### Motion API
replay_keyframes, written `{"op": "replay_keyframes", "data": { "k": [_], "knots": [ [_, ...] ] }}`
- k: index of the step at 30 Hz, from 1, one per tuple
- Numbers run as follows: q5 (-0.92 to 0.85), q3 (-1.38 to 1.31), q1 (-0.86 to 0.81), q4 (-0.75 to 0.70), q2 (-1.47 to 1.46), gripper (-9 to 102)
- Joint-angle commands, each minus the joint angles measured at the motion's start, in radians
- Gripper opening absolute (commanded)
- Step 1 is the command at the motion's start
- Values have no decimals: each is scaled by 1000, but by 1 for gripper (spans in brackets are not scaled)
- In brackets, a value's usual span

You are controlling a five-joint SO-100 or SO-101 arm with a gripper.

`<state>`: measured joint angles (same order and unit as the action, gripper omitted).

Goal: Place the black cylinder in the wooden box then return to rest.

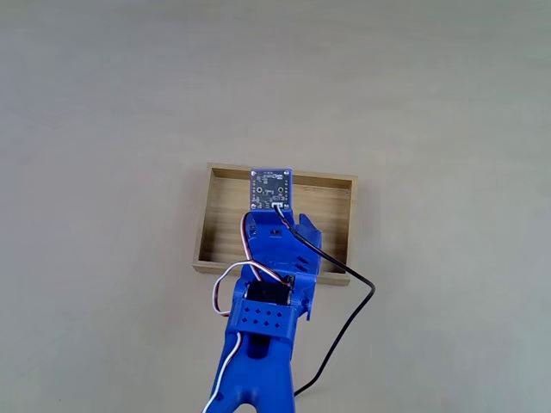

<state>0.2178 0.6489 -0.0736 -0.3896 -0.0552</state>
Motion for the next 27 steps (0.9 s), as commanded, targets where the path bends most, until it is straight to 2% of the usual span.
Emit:
{"op": "replay_keyframes", "data": {
  "k": [1,14,27],
  "knots": [
    [15,-121,-9,17,-161,36],
    [34,-91,-18,-43,-288,36],
    [-77,38,0,-170,-621,33]
  ]
}}
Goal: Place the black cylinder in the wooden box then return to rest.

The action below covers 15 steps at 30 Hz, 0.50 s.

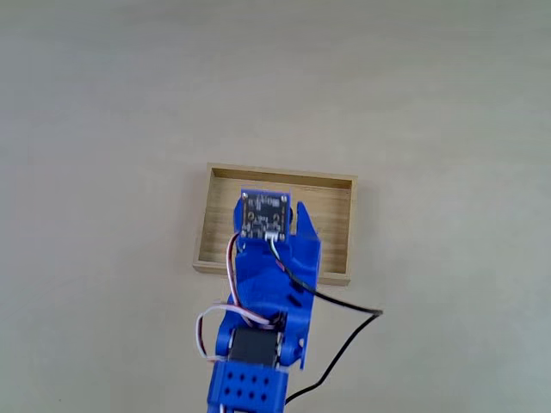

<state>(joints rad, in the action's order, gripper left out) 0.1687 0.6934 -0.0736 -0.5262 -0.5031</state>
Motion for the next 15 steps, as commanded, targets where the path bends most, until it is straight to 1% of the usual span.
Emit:
{"op": "replay_keyframes", "data": {
  "k": [1,5,10,15],
  "knots": [
    [-38,6,2,-46,-201,33],
    [-69,58,6,-127,-333,31],
    [-86,161,6,-190,-512,28],
    [-95,261,11,-291,-689,22]
  ]
}}
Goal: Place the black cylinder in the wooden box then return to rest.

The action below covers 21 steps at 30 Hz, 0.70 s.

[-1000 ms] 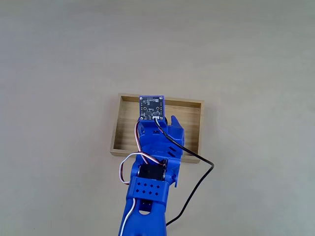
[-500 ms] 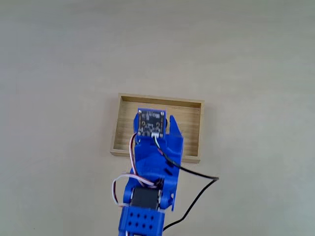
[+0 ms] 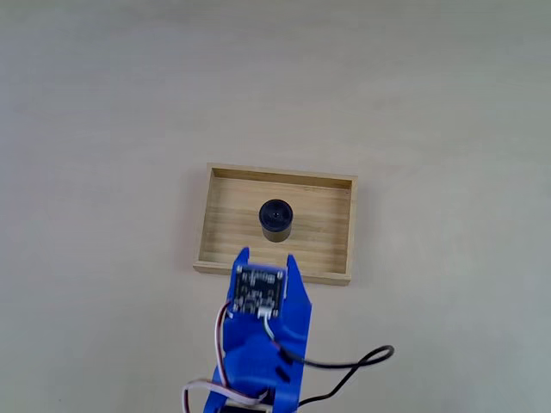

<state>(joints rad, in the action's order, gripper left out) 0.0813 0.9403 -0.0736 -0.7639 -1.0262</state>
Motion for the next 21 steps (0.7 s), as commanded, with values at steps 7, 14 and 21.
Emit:
{"op": "replay_keyframes", "data": {
  "k": [7,14,21],
  "knots": [
    [-40,103,37,-176,-341,14],
    [-49,190,38,-215,-422,7],
    [-95,242,72,-291,-472,0]
  ]
}}
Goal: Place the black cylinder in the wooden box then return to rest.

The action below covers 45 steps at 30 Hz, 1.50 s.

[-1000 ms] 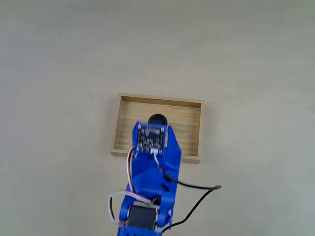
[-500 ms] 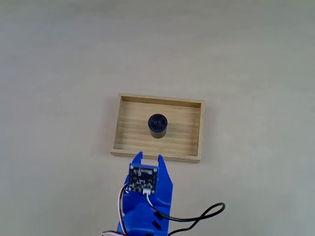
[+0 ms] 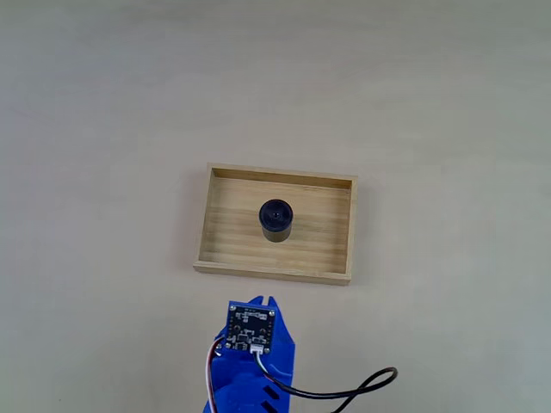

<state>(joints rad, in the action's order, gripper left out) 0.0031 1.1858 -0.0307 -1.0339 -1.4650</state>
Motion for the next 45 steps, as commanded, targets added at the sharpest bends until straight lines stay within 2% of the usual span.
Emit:
{"op": "replay_keyframes", "data": {
  "k": [1,11,25,45],
  "knots": [
    [-21,9,31,-21,-43,0],
    [-37,143,31,-31,-133,0],
    [-37,242,43,-224,-218,0],
    [-37,423,28,-308,-259,0]
  ]
}}
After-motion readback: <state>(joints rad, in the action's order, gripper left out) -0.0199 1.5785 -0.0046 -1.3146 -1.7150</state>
